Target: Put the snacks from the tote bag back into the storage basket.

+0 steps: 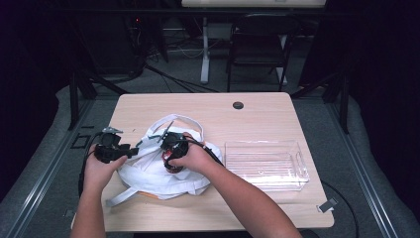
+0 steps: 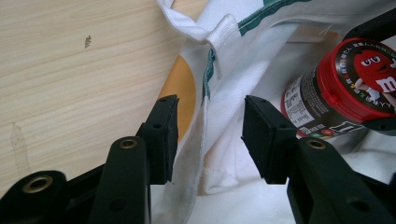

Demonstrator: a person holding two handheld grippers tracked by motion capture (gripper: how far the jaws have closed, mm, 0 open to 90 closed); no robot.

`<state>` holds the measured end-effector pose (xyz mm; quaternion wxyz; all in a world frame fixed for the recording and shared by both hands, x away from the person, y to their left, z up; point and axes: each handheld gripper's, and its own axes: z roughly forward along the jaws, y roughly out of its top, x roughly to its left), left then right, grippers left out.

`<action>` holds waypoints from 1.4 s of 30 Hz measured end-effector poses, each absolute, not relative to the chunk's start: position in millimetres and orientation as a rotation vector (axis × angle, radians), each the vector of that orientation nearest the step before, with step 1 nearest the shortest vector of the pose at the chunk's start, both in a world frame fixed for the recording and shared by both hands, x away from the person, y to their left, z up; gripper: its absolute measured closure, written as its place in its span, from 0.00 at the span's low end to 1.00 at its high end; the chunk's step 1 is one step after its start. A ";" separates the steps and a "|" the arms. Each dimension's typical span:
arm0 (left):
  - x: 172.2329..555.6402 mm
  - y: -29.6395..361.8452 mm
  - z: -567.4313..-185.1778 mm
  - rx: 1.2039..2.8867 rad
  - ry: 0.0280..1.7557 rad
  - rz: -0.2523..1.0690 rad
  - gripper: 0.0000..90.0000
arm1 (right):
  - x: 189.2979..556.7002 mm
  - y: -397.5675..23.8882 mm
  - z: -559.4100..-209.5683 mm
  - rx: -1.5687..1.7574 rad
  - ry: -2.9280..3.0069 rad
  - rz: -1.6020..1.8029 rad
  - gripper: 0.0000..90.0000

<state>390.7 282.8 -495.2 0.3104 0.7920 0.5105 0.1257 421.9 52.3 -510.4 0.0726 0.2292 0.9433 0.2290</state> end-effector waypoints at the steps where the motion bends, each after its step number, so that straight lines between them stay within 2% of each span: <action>1: 390.7 282.8 -495.3 2.092 1.348 0.332 0.62 | 421.9 52.2 -510.4 0.685 2.835 0.688 0.28; 24: 390.9 282.5 -496.4 2.085 1.353 0.338 0.62 | 422.5 50.9 -504.0 0.696 2.840 0.711 0.29; 42: 390.9 283.0 -496.1 2.091 1.352 0.338 0.62 | 424.8 62.4 -505.3 0.680 2.849 0.607 0.27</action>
